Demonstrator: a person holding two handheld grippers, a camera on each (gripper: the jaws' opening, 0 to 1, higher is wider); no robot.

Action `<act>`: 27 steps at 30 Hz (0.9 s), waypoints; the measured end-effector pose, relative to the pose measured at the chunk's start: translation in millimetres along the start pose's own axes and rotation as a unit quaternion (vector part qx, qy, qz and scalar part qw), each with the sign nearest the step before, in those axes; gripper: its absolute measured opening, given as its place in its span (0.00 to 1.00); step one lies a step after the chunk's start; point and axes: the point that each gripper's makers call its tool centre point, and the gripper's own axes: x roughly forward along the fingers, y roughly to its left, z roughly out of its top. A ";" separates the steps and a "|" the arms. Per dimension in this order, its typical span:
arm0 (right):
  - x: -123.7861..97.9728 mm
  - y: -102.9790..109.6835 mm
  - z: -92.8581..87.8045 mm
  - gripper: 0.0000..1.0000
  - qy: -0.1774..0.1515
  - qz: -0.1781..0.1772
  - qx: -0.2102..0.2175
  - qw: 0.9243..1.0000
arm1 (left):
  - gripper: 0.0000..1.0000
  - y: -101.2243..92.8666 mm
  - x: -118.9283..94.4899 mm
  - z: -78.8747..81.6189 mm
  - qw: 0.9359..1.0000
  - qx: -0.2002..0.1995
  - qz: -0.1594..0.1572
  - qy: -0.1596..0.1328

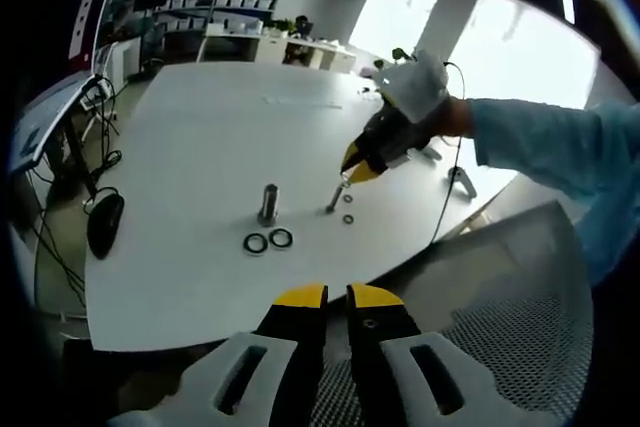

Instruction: Place the washer onto the threaded stud by aligning its center hole with the stud, sliding it down to the base, and recovering from edge contact or off-axis alignment until the washer reaches the visible bottom stop.

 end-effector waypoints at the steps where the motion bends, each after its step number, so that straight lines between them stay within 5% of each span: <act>1: 0.5 0.4 -0.3 0.13 0.000 0.001 0.000 1.000 | 0.05 0.1 0.1 -0.3 1.000 -0.001 0.000 0.001; 27: 17.4 3.0 -8.7 0.13 0.017 0.015 0.004 1.000 | 0.05 1.2 0.2 0.0 1.000 -0.006 0.002 0.000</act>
